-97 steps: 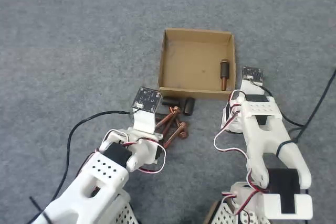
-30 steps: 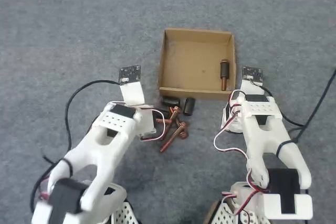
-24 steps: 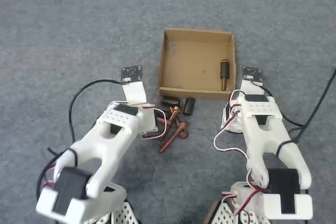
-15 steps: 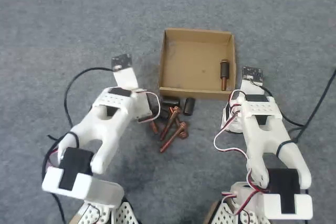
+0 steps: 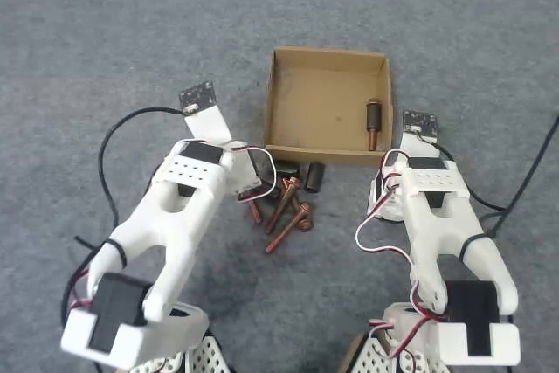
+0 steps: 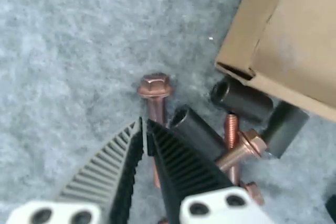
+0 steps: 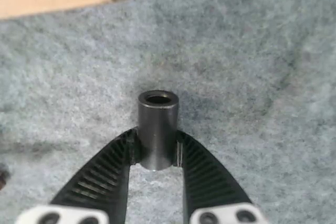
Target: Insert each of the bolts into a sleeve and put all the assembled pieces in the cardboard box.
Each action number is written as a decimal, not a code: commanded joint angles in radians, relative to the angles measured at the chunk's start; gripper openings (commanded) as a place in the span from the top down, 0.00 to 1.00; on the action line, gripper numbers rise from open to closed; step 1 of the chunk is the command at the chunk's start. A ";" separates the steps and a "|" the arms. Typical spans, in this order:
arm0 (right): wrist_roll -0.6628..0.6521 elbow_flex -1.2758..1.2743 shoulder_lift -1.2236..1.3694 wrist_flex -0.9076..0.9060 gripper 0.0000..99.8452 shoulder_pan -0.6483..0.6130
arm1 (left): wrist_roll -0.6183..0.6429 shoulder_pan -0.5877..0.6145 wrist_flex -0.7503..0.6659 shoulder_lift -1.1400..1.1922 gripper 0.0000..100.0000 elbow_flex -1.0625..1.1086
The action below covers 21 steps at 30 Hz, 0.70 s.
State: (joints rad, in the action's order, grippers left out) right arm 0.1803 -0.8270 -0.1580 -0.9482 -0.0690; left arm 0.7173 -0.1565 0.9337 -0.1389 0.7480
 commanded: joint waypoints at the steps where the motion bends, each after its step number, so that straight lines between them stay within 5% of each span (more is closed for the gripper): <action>1: -0.015 0.008 -0.025 0.008 0.99 0.005 | 0.014 -0.008 -0.021 -0.035 0.99 -0.008; 14: -0.015 0.008 -0.025 0.005 0.99 0.005 | 0.011 -0.002 -0.152 0.094 0.98 -0.005; 21: -0.015 0.008 -0.025 0.005 0.99 0.005 | 0.009 -0.011 -0.146 0.091 0.85 0.001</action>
State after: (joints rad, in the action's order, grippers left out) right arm 0.1803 -0.8270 -0.1580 -0.9482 -0.0690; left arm 0.7173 -0.1580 0.8094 -0.0345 0.7587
